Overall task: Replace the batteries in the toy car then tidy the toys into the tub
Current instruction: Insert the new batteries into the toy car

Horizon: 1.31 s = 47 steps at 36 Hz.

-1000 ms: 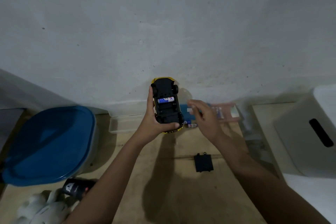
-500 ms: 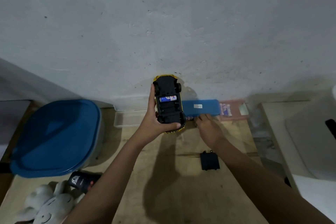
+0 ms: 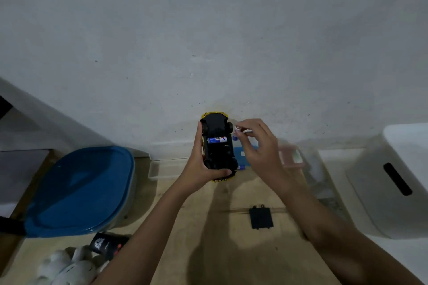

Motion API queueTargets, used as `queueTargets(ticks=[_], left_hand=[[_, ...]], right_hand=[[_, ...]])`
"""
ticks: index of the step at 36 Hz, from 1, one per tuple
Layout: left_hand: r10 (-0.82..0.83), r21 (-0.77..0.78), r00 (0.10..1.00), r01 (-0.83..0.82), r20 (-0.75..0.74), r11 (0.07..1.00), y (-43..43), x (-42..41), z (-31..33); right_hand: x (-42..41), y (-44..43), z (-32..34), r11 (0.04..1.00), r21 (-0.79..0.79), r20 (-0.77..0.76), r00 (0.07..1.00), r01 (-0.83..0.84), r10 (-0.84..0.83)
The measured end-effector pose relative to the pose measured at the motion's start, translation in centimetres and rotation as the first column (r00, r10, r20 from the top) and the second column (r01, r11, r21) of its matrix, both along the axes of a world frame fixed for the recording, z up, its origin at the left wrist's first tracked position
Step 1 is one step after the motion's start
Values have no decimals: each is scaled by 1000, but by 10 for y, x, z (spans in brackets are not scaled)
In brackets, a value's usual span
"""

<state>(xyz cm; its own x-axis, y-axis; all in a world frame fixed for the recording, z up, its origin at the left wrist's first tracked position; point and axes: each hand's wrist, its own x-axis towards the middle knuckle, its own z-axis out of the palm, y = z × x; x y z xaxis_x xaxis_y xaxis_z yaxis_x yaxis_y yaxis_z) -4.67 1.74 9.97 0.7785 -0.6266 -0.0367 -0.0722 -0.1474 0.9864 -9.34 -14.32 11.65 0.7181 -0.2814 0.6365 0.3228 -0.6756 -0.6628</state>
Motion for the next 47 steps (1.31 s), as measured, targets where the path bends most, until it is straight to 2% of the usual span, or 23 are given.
queueTargets(ticks=[5,10,15,27,33,42,47], left_hand=[[-18,-20,999,19,35,1000,-1,-7,13],[-33,-17,998,34,59,999,4,-16,25],[-30,-1,997,31,66,1000,11,-21,36],[-12,68,994,5,113,998,19,-26,48],[-54,131,992,40,111,991,22,-27,43],[-60,98,993,50,101,994,25,-23,42],[-36,63,993,29,114,998,23,-21,41]], right_hand=[[-3,17,7,977,-139,20,985,-165,169],[-8,25,12,969,-189,24,986,-159,166],[-10,24,21,917,-325,-74,973,-232,220],[-12,32,30,941,-289,-77,984,-176,160],[-13,30,22,937,-280,-148,974,-208,172],[-6,20,34,915,-260,-266,934,-308,239],[4,22,38,955,-157,-271,941,-251,203]])
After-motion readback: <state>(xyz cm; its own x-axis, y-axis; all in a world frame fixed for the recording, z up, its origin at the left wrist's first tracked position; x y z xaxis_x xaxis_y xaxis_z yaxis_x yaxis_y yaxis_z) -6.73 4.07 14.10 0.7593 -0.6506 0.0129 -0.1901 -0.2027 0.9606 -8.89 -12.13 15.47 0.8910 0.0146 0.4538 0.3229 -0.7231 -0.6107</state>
